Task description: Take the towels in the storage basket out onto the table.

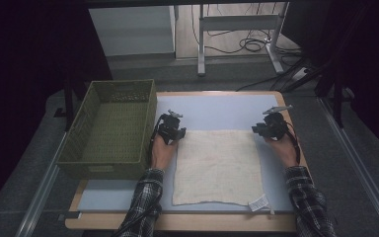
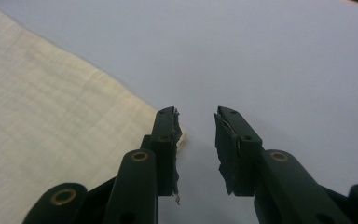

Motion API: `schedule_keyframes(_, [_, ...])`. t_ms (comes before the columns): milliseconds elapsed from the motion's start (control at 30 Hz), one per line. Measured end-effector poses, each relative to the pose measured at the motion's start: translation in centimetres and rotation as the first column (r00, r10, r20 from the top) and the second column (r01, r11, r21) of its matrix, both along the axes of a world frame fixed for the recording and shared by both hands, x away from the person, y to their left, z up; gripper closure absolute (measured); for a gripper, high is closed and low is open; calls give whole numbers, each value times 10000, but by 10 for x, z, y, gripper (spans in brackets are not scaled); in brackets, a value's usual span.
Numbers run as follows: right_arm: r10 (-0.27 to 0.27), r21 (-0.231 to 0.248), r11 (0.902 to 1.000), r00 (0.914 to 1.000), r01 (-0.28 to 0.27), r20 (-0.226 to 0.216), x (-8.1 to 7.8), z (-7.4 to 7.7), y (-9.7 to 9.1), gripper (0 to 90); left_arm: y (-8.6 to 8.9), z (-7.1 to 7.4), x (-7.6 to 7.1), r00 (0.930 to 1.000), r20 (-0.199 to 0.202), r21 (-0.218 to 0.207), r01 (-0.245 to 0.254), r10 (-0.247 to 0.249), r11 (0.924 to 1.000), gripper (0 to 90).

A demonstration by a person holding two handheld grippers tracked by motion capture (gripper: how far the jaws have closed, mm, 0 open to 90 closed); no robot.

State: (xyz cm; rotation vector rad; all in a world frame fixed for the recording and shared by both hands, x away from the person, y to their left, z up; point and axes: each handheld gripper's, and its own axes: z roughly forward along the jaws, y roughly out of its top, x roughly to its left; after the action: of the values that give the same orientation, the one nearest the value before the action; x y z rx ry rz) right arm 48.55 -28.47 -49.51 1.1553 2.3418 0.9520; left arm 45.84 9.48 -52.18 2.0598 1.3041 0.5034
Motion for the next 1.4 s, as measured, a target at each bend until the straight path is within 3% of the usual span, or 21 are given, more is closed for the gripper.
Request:
schedule_keyframes(300, [96,52,9999,9997,-95,-240,12,2,2,671,4,-2,4,9999,-94,-50,-106,105,9999,580])
schedule_keyframes(433, [270,-164,9995,9987,-277,-425,13,-8,8,650,4,-5,5,9998,-145,-18,-166,165,9999,545])
schedule_keyframes(567, [330,-72,9994,9981,-334,-515,13,-16,9,632,3,-9,6,9996,-275,49,-96,97,9999,514])
schedule_keyframes(667, [384,-195,9990,9980,-394,-508,12,-19,12,640,5,-11,6,9996,-272,-155,-51,47,9999,514])
schedule_keyframes(833, [465,-151,9987,9961,-478,-747,10,-17,16,810,4,-14,2,9994,-252,-626,227,-244,9978,672])
schedule_keyframes(933, [480,-423,9978,9957,-515,-791,8,-16,22,850,2,-13,1,9982,-408,-890,412,-450,9952,855])
schedule_keyframes(1067, [517,-433,9975,9956,-552,-779,6,-12,23,852,-2,-9,-1,9972,-399,-656,600,-627,9960,877])
schedule_keyframes(1400, [888,41,9960,9959,-888,-196,-17,11,12,852,-4,6,-21,9976,220,-20,663,-662,9978,877])
